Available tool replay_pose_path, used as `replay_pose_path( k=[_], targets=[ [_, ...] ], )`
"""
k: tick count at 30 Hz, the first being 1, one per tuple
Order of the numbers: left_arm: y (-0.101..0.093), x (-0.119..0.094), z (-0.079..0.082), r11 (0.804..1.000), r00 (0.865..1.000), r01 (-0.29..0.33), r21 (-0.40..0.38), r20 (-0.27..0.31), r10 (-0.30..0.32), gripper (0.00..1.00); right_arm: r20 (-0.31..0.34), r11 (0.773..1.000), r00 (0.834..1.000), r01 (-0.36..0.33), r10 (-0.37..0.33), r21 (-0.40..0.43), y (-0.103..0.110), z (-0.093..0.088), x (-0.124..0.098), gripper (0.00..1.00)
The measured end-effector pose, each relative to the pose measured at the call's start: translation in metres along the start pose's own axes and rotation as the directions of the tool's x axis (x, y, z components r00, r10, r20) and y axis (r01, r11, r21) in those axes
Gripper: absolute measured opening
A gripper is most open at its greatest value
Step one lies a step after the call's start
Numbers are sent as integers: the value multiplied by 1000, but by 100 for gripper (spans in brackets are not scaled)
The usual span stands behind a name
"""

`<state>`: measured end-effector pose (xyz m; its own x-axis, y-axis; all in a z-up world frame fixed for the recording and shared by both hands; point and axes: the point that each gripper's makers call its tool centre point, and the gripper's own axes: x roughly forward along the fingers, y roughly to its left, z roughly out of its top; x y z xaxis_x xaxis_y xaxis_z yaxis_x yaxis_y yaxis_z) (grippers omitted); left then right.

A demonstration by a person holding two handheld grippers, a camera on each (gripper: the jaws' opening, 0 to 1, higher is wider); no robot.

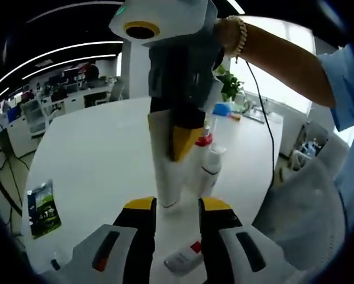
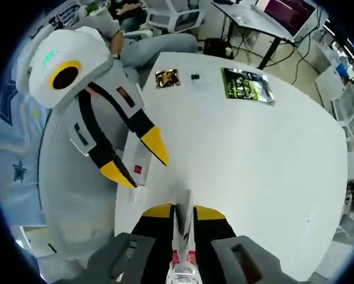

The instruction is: Arrange the skincare products in the storage area until every visible bottle or jar stands upright without overlapping.

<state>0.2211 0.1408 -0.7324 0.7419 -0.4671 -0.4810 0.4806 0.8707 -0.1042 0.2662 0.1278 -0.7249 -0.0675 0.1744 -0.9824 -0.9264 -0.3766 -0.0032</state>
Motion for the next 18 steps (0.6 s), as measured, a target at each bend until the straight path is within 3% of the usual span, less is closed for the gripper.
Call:
replay_pose_path(
  k=[5, 18],
  targets=[
    [0, 0, 1, 1000, 1000, 1, -2, 2, -1, 23, 7, 996, 999, -46, 46, 71, 3, -4, 2, 6],
    [0, 1, -1, 1000, 1000, -3, 2, -7, 3, 23, -56, 998, 998, -5, 9, 67, -4, -19, -2, 4]
  ],
)
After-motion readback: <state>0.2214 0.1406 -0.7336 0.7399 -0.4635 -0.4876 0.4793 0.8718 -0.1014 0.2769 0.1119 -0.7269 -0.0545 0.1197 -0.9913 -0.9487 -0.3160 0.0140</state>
